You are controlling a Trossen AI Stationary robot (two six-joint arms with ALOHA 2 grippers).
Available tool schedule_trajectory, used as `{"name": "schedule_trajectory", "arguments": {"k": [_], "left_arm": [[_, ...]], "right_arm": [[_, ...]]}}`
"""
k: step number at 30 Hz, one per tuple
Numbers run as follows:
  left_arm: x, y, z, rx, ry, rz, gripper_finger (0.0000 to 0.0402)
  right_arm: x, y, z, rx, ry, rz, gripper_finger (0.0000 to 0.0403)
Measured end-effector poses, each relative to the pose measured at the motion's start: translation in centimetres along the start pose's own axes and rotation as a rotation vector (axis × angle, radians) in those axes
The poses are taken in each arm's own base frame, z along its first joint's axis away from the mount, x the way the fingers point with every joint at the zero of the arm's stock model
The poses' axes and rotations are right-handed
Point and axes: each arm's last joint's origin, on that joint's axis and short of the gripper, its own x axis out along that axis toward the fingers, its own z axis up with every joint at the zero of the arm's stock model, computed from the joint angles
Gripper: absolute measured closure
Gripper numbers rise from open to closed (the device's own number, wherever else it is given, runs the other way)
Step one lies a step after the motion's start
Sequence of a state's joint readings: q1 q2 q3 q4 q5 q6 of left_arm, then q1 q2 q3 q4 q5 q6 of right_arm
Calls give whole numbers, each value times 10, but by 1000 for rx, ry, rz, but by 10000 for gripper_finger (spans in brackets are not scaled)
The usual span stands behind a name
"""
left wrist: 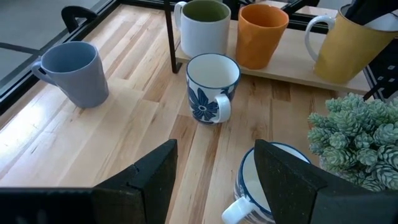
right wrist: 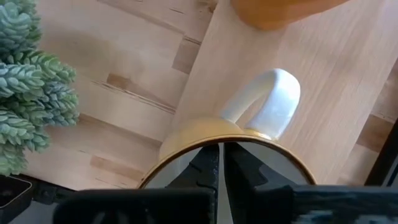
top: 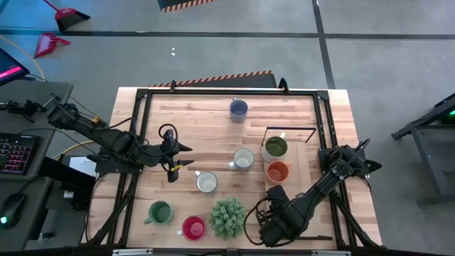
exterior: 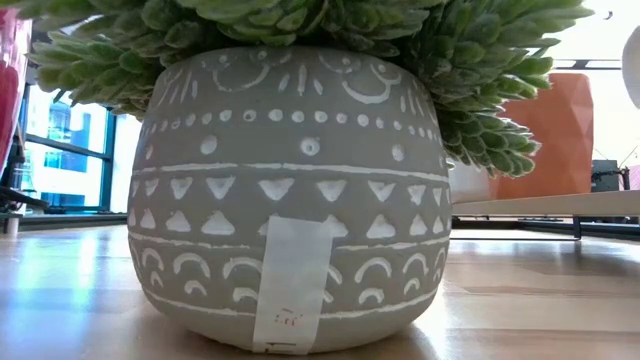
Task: Place coffee mugs
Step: Put the yellow mug on the shelf
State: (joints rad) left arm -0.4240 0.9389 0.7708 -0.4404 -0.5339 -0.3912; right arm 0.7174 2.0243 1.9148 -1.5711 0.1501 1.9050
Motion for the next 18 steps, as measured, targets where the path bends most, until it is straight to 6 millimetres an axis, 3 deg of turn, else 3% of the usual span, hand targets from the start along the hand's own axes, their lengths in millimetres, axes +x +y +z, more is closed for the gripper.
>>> {"name": "schedule_trajectory", "arguments": {"k": [10,18], "left_arm": [[0,0,0,0,0,0,200],[0,0,0,-1,5,-15,200]], "right_arm": [[1,1,2,11,-6,0,401],[21,-3,3,33,40,-108,401]]}}
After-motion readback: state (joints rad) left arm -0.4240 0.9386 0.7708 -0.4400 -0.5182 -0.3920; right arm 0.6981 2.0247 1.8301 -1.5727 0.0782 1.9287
